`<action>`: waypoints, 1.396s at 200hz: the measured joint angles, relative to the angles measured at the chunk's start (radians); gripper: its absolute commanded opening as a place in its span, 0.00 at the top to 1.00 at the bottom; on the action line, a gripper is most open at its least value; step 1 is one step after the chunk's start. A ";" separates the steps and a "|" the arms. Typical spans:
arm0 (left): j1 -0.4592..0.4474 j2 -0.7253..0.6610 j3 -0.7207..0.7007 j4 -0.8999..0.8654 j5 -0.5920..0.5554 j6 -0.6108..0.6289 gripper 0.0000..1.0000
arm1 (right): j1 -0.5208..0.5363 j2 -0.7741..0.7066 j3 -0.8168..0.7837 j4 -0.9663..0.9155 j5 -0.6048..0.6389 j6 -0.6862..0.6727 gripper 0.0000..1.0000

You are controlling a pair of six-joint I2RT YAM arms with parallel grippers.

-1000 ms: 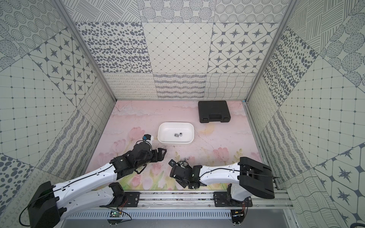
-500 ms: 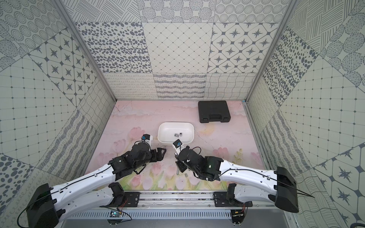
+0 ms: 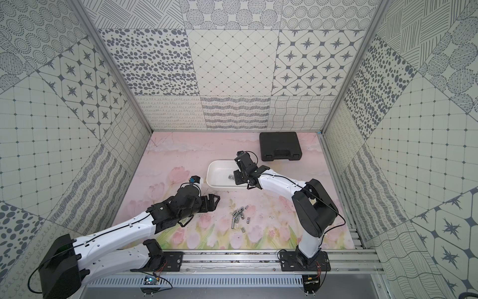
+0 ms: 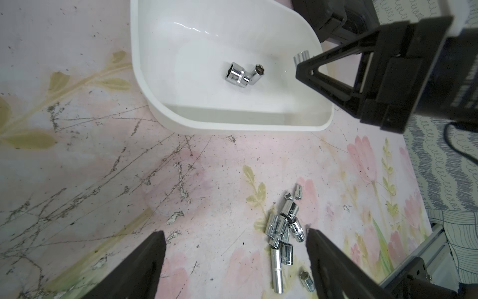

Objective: Put the socket on the desktop into the storage box
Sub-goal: Place the socket head in the storage box, then pick up the socket head from the center of the board.

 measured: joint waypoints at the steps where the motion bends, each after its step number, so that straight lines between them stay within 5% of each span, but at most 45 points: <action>1: 0.000 0.000 0.000 0.000 0.002 0.000 0.10 | -0.001 0.002 0.001 0.000 -0.001 0.001 0.76; 19: 0.000 0.002 0.002 0.000 0.009 0.000 0.10 | -0.003 0.002 0.002 -0.006 -0.010 0.010 0.62; 86: -0.002 -0.020 0.001 0.000 0.011 -0.003 0.10 | 0.019 -0.224 -0.072 -0.049 -0.024 -0.011 0.58; 153: -0.005 -0.017 0.000 0.000 0.011 -0.003 0.10 | 0.375 -0.727 -0.574 -0.054 0.074 0.017 0.60; 189: -0.005 -0.008 0.001 0.000 0.002 -0.003 0.10 | 0.423 -0.717 -0.716 -0.055 0.072 0.085 0.60; 279: -0.005 0.008 0.002 -0.004 -0.017 -0.002 0.10 | 0.534 -0.547 -0.659 -0.008 0.101 0.105 0.59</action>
